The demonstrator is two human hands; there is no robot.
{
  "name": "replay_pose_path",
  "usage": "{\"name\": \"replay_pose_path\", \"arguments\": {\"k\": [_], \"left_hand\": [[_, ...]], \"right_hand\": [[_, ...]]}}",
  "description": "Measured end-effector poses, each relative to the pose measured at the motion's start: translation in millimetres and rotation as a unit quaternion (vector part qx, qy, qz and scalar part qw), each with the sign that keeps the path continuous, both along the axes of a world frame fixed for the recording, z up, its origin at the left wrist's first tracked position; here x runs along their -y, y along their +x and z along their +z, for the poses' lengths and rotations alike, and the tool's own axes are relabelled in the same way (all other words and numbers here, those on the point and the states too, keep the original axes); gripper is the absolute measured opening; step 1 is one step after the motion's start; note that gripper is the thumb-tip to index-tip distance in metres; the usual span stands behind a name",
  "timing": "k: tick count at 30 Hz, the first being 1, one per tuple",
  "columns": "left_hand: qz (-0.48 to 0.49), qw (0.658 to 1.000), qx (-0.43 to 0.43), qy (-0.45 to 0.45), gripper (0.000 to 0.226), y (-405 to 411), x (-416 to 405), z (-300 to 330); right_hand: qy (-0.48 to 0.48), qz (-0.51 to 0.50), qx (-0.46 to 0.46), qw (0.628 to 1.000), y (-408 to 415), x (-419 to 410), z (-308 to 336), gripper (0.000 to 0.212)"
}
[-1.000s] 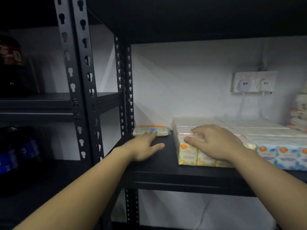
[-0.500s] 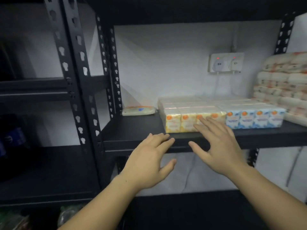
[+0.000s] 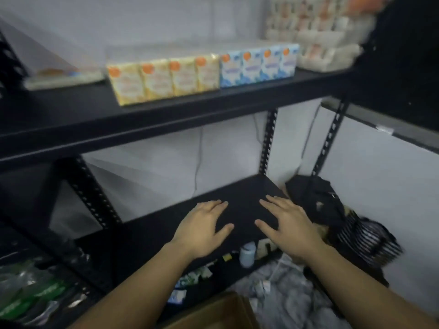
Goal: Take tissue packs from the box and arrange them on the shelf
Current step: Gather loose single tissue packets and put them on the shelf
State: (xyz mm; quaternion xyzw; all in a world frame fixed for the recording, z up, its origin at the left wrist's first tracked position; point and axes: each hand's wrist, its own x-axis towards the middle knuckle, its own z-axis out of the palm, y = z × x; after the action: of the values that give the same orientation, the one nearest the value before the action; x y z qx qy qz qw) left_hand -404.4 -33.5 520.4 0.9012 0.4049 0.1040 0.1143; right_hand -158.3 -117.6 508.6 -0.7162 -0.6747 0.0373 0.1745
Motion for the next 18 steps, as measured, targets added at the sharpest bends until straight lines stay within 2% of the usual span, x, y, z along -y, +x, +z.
{"name": "replay_pose_path", "arguments": {"k": [3,10,14,18], "left_hand": [[-0.018,0.998,-0.018,-0.058,0.071,26.3,4.4,-48.8],[-0.039,0.981,-0.054,-0.184,0.065,90.9,21.9,-171.3],[-0.032,0.969,-0.022,-0.245,0.045,130.5,35.7,-246.4],[0.003,0.945,-0.071,-0.320,0.056,162.6,34.1,-338.9]], "right_hand": [[-0.048,-0.044,-0.033,0.997,32.8,23.0,-45.0,0.075],[-0.173,-0.123,-0.118,0.970,101.0,71.8,-170.4,0.065],[-0.246,-0.147,-0.159,0.945,128.0,87.0,-248.1,0.065],[-0.284,-0.161,-0.194,0.925,150.0,87.5,-336.1,0.060]]}}
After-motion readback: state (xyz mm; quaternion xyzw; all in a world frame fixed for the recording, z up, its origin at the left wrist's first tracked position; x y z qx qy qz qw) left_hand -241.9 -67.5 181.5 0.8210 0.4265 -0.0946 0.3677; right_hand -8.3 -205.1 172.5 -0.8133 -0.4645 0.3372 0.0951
